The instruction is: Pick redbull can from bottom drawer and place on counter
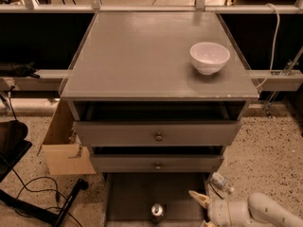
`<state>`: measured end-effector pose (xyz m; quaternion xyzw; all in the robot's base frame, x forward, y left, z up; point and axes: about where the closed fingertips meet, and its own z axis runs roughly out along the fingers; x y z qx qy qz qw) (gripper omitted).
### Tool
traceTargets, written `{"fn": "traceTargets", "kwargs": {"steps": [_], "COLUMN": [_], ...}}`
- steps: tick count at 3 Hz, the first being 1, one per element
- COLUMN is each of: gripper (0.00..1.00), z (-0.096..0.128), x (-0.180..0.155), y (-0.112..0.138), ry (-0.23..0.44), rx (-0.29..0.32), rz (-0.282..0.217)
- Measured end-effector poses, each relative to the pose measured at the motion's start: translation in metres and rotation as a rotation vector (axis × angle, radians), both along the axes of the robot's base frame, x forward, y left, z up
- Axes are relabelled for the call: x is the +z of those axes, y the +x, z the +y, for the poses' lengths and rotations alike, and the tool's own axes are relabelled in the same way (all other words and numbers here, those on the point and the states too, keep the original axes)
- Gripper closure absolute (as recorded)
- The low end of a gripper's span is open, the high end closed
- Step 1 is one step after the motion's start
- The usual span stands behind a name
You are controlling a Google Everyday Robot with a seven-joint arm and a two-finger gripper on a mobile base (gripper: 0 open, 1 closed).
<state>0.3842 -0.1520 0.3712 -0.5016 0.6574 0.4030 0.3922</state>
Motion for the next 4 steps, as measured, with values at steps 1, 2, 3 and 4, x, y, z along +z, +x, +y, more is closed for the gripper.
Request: {"fn": "traceTargets", "kwargs": {"steps": [1,2,3,4], "gripper": [0.0,0.0,0.0,0.0], "z": [0.013,0.018,0.019,0.035], "x": [-0.039,-0.054,-0.056,-0.067], "y": [0.008,0.012,0.014,0.038], "ry": [0.033,0.053,0.057,0.099], "rx": [-0.072,-0.128,-0.125,-0.084], "rz": [-0.022,-0.018,-0.019,-0.058]}}
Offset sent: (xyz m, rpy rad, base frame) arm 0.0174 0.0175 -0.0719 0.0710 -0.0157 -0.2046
